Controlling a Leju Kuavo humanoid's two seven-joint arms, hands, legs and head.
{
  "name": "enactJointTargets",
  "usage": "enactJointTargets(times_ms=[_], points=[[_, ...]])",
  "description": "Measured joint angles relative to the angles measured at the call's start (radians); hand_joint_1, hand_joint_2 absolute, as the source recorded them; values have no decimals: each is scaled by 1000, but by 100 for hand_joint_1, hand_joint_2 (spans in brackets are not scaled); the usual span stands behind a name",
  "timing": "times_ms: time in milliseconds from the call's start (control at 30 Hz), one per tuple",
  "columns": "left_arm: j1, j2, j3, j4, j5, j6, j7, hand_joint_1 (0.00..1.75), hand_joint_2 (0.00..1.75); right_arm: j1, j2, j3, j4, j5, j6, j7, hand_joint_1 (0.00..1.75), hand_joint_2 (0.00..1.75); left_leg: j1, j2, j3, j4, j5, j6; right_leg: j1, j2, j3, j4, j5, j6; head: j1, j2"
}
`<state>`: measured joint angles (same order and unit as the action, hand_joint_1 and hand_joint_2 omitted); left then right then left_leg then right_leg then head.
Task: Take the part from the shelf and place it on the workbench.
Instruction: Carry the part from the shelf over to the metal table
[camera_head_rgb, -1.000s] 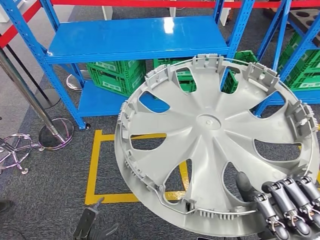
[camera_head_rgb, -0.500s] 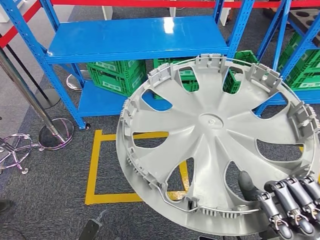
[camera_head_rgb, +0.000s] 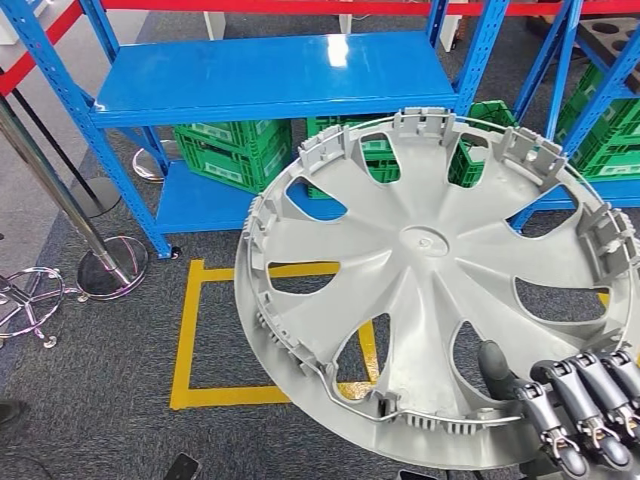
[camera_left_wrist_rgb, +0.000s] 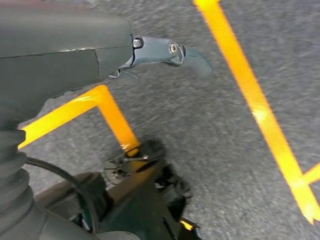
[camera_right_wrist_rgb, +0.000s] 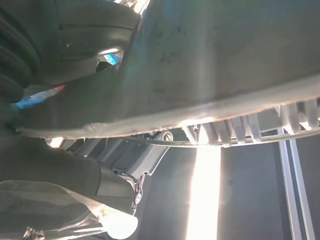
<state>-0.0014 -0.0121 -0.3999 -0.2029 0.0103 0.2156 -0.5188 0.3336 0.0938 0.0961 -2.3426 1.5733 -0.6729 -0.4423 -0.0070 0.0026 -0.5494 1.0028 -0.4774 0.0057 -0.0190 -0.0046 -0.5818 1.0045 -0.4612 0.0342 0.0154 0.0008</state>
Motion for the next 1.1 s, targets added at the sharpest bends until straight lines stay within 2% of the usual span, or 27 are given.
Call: enactJointTargets(times_ms=[433, 900, 1100], points=[[0, 6, 1, 28, 17, -11, 29, 0, 175, 0, 0, -7, 0, 0, 0, -2, 175, 175, 0, 0, 0, 0, 0, 0, 0, 0, 0, 0, 0, 0, 0, 0], [0, 7, 3, 29, 26, -22, 23, 0, 175, 0, 0, -11, 0, 0, 0, -5, 175, 175, 0, 0, 0, 0, 0, 0, 0, 0, 0, 0, 0, 0, 0, 0], [0, 7, 41, 29, 122, -37, 38, 0, 175, 1, 1, -19, -6, 0, 0, -12, 175, 175, 0, 0, 0, 0, 0, -1, 0, 0, 0, 0, 0, 0, 0, 0]])
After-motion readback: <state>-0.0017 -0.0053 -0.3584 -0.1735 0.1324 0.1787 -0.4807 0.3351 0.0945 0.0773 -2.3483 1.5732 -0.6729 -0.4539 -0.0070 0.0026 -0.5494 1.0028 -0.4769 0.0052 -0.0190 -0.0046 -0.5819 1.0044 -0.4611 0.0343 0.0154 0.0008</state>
